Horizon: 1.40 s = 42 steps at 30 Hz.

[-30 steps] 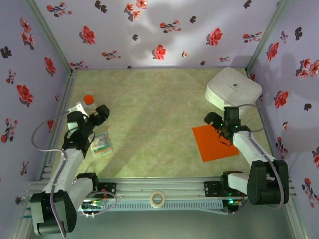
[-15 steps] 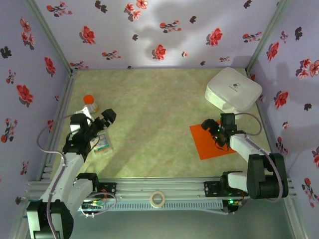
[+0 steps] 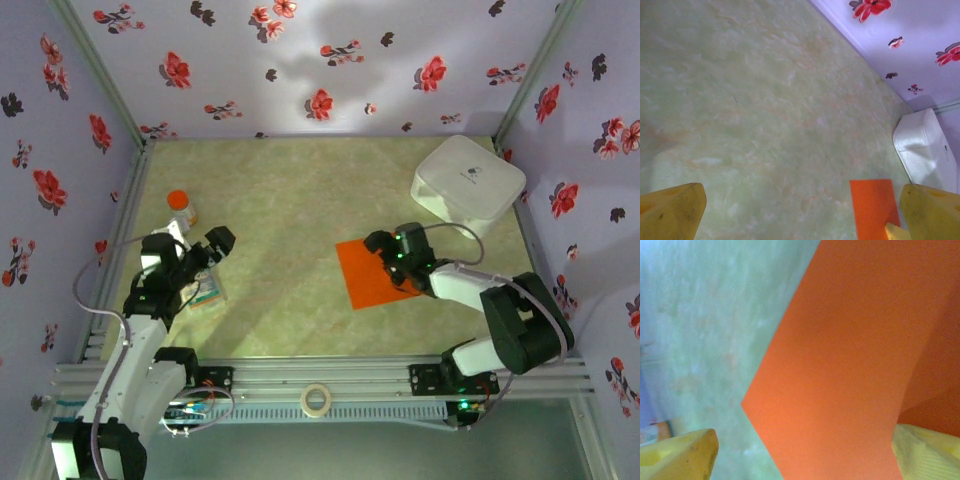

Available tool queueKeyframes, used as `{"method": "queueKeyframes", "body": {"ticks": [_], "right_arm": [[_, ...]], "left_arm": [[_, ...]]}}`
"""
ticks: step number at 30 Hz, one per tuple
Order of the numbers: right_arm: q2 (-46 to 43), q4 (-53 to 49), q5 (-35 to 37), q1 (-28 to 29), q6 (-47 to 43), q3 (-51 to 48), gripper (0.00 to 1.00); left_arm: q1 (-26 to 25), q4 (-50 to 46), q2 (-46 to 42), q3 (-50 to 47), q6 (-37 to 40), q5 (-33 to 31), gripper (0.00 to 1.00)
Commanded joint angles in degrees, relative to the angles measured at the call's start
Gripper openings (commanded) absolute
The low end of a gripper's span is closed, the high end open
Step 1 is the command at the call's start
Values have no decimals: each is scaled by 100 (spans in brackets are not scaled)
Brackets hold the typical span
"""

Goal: Fold a paper plane with a square sheet of paper (pick it up from the middle)
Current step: Move the square sheet of paper to the center of the table.

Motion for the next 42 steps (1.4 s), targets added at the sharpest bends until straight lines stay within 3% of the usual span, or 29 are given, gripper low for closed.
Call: {"method": "queueKeyframes", "body": {"ticks": [1,4,9,12,15,21,27,33,42], "right_arm": [[364,219,260,643,1547,-119,90],[373,368,-5,858,921,372,91],[192,-2395,208,771,-1835,1691,92],[224,-3071,75,650,-3089,1905,92],[364,-3165,-675,375,-3635,1935,90],[738,-3135,-1345,176,-3868,2044,89],[1065,-2859,-1494,182,-3556,1956,85],[1283,-2142,-1437,257,-2411,1597,83],[1732,246,-550,1284,919,983,84]], "left_arm": [[-98,-146,-22,129,-39,163,100],[-149,-254,9,185,18,208,100],[-150,-691,73,403,360,164,100],[-137,-705,52,419,444,105,100],[-113,-822,20,479,467,-23,100],[-34,-991,-414,463,330,-214,100],[-1,-1082,-922,345,344,-480,100],[-7,-957,-949,194,299,-300,100],[5,-696,-805,19,-351,37,100]]}}
